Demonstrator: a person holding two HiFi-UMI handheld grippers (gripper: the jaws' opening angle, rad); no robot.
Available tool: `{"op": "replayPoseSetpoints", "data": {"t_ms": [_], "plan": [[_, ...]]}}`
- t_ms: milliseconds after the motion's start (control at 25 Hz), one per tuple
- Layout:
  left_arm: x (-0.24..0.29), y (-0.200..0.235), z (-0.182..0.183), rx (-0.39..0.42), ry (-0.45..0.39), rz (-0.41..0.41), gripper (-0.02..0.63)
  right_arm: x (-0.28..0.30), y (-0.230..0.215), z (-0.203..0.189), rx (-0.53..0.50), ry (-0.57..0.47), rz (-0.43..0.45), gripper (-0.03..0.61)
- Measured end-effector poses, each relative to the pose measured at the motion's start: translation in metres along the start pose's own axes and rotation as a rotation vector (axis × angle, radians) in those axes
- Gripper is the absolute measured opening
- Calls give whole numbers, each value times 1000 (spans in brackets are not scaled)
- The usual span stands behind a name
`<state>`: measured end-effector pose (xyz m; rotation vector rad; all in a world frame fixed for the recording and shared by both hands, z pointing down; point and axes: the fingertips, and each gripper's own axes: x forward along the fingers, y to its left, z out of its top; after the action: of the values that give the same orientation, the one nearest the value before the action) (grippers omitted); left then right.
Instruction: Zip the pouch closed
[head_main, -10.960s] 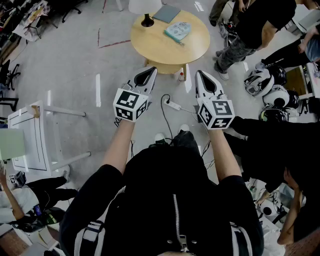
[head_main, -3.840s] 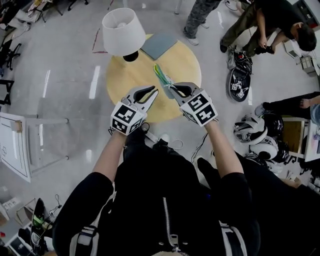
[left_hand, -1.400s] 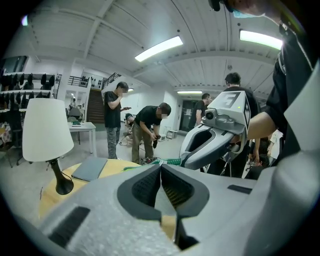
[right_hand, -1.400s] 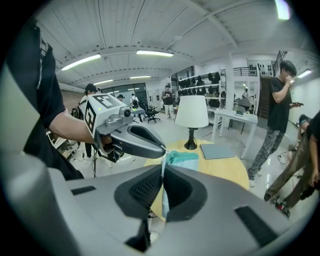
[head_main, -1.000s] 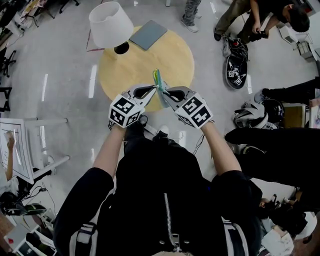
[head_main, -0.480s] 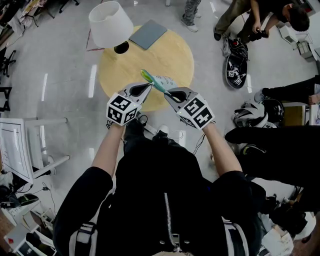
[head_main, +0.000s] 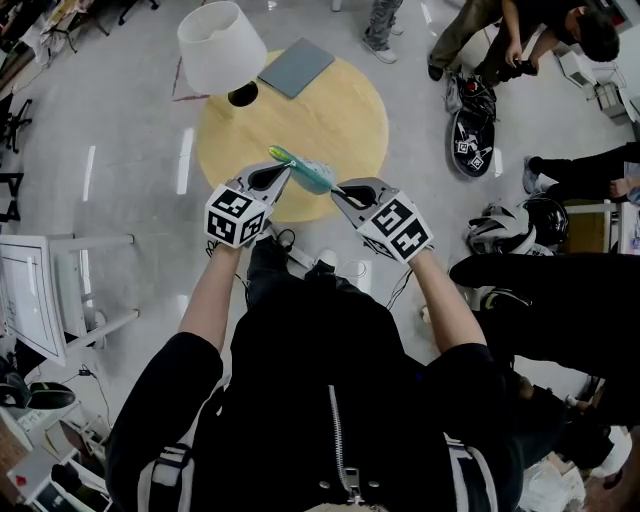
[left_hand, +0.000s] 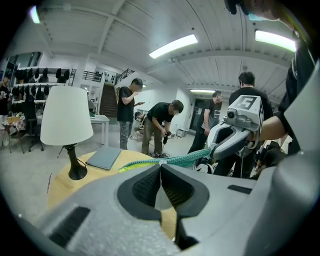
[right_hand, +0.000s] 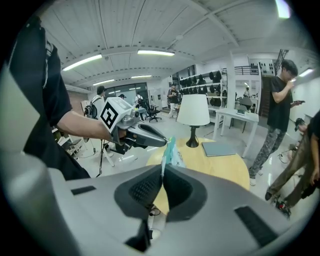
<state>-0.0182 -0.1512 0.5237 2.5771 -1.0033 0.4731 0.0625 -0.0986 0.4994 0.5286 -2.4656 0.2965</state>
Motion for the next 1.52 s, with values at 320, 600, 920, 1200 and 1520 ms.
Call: {"op": "replayPoseSetpoints", "data": {"t_ms": [320, 600, 920, 1200, 1520], "plan": [[-9, 19, -7, -5, 11, 41, 9, -6, -7, -9, 12, 6, -6, 12], [-13, 27, -13, -37, 11, 76, 8, -7, -7, -12, 12, 16, -6, 12], [-21, 38, -22, -36, 26, 90, 14, -10, -7, -24, 28, 25, -1, 14], [-22, 32, -30, -29, 30, 84, 12, -13, -12, -19, 47, 3, -26, 14], [-18, 32, -40, -59, 32, 109, 11, -8, -16, 1, 59, -46, -35, 14]]}}
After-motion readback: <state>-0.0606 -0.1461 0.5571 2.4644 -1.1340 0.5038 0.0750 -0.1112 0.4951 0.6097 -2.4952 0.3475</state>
